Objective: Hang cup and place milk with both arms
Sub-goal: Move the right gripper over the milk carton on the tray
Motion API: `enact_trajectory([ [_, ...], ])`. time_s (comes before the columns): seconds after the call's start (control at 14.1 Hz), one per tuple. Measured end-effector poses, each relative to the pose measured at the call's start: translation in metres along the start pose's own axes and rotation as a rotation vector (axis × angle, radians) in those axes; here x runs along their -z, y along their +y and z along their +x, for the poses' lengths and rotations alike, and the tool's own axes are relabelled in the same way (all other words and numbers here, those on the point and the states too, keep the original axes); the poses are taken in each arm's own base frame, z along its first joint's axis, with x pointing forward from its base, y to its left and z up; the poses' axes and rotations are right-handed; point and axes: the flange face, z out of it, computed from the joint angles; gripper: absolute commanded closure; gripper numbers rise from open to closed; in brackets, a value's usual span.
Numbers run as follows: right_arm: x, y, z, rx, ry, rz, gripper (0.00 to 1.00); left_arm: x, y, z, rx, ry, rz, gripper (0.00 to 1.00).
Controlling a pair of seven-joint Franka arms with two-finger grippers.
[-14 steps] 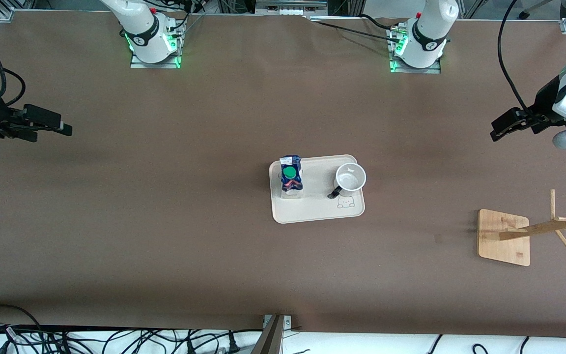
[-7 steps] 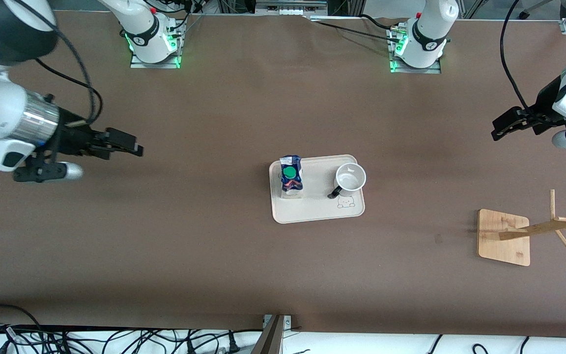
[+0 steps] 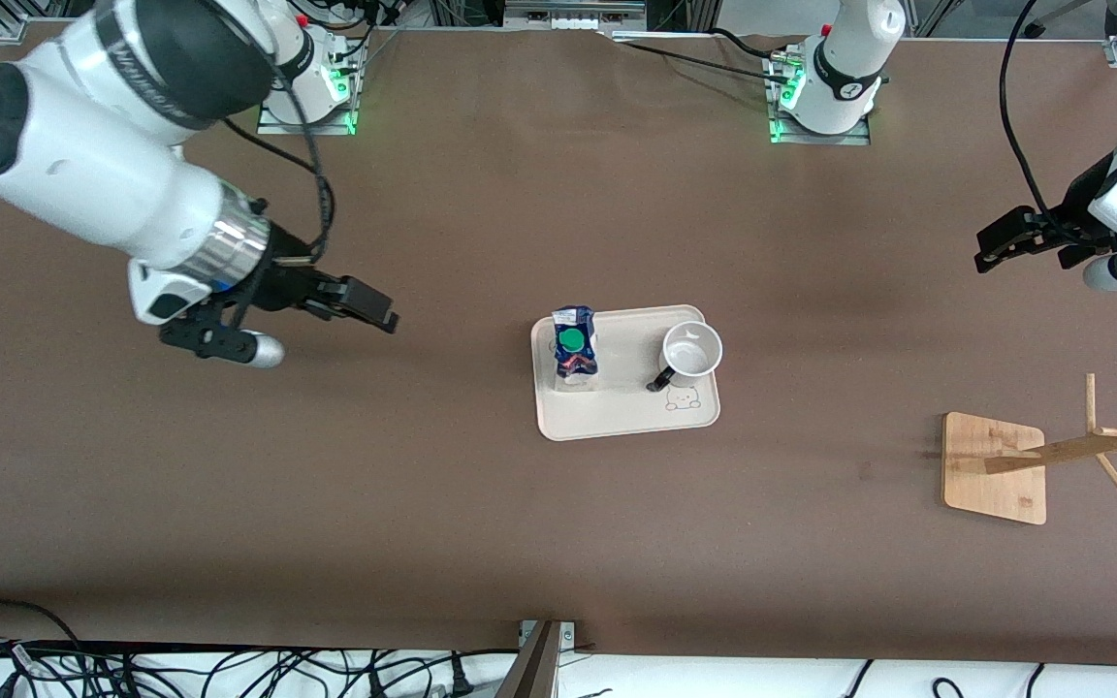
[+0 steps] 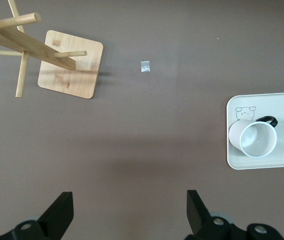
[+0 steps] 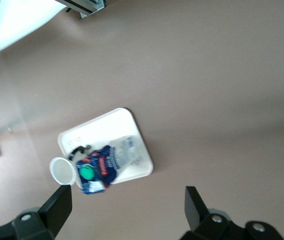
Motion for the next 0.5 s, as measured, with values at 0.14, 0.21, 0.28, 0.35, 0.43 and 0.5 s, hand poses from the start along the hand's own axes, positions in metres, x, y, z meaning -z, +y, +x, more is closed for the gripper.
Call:
enact_trajectory([
  [0.14,-0.021,-0.021,-0.015,-0.043,0.0,0.008,0.0,0.0,0.001,0.0,-0.002,-0.001,0.0,0.0],
  [0.21,-0.029,-0.026,-0.018,-0.05,-0.004,0.004,0.0,0.0,0.001,0.0,-0.003,-0.001,0.0,0.0],
  [0.28,-0.037,-0.029,-0.02,-0.048,-0.008,-0.003,0.0,-0.001,0.001,0.0,-0.003,-0.002,0.0,0.0],
  [0.35,-0.044,-0.03,-0.022,-0.041,-0.009,-0.015,0.0,-0.001,0.002,0.0,-0.003,-0.002,0.0,0.0],
  [0.43,-0.052,-0.032,-0.024,-0.031,-0.008,-0.031,0.0,-0.001,0.002,0.0,-0.003,-0.003,0.0,0.0],
  [0.5,-0.061,-0.036,-0.028,-0.016,-0.009,-0.047,0.0,-0.001,0.002,0.0,-0.004,-0.004,0.0,0.0],
])
